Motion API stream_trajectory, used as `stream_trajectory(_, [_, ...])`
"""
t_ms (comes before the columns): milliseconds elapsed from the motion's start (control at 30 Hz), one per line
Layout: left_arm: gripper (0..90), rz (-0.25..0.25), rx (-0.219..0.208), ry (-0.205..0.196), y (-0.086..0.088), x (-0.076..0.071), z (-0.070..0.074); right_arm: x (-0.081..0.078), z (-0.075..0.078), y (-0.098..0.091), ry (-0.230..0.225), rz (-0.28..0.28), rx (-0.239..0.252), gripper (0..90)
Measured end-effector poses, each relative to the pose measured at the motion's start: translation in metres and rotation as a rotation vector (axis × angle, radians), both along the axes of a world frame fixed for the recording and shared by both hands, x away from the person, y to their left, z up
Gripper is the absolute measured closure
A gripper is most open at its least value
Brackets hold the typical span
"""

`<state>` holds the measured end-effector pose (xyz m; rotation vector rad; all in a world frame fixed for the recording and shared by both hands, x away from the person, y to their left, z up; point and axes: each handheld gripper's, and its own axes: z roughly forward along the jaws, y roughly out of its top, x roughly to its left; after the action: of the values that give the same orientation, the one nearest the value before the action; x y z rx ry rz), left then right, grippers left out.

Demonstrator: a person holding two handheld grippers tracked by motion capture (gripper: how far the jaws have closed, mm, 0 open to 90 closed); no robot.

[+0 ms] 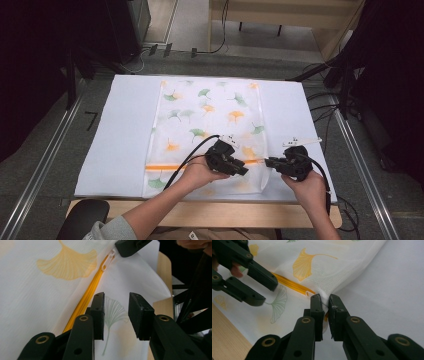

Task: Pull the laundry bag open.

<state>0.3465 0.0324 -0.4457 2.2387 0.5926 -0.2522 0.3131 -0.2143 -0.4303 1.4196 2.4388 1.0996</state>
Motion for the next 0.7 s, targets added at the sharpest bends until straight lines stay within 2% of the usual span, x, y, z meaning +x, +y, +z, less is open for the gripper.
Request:
stream_trajectory(33, [66.5,-0.001,-0.003,-0.001,-0.003,0.000,-0.001,0.000,0.000,0.000,-0.006,0.007,0.006,84.6])
stream_trajectory(100, [66.3,-0.012,0.021,-0.022,-0.010,0.000,-0.002,-0.001,0.002,0.000,-0.014,0.016,0.010,84.7])
stream_trajectory(167, [66.1,-0.016,0.029,-0.027,-0.012,0.000,-0.002,-0.002,0.003,0.001,-0.013,0.015,0.010,84.7])
stream_trajectory(300, [65.1,0.005,0.069,-0.032,-0.018,0.003,-0.005,-0.003,0.005,0.002,-0.024,0.043,0.018,85.0])
stream_trajectory(600, [64.0,0.008,0.056,-0.043,-0.022,0.009,-0.002,-0.004,0.009,0.008,-0.037,0.091,0.032,85.2])
stream_trajectory(700, [63.8,0.004,0.039,-0.041,-0.023,0.009,-0.001,-0.005,0.010,0.010,-0.040,0.101,0.032,85.2])
